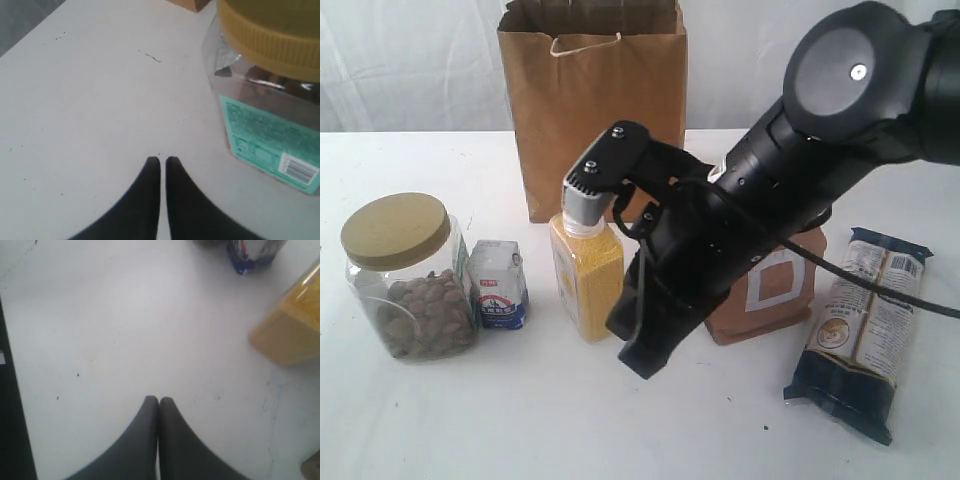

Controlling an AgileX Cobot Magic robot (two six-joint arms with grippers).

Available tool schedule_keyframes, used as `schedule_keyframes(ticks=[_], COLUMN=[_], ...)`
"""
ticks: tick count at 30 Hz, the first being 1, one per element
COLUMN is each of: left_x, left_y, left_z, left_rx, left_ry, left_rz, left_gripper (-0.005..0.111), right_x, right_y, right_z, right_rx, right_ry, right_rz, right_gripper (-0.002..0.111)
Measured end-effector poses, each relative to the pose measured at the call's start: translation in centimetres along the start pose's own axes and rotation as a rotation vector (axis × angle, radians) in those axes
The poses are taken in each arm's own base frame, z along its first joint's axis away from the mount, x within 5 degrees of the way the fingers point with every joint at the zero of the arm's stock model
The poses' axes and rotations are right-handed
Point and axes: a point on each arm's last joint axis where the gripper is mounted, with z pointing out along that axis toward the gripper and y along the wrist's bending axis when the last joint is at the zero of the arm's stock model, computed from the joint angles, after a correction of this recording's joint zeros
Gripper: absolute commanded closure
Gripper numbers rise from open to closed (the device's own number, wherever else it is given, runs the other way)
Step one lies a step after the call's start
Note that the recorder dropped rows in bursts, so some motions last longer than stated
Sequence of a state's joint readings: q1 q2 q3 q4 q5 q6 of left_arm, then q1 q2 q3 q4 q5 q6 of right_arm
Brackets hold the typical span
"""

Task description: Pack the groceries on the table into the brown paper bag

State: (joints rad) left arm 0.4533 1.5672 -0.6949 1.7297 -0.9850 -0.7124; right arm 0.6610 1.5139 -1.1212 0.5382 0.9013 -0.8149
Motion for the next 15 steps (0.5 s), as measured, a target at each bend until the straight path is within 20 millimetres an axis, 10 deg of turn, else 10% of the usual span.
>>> schedule_keyframes(ticks=[5,15], left_x=[-0.2,0.5], left_y=[-0.2,-1.5], left_z=[0.0,0.1], left_rx=[0.025,0.062], left_ry=[-0.019,0.0], left_rz=[-0.307,-0.55], left_gripper=[0.0,0.002], right_x=[0.7,0.6], right_y=[0.3,0.2], right_z=[-0.2,-0.2], right_rx=[-0.059,-0.053], right_ry=[0.058,0.051], right_rz=[-0.015,-0.017], right_gripper=[0.108,0.108])
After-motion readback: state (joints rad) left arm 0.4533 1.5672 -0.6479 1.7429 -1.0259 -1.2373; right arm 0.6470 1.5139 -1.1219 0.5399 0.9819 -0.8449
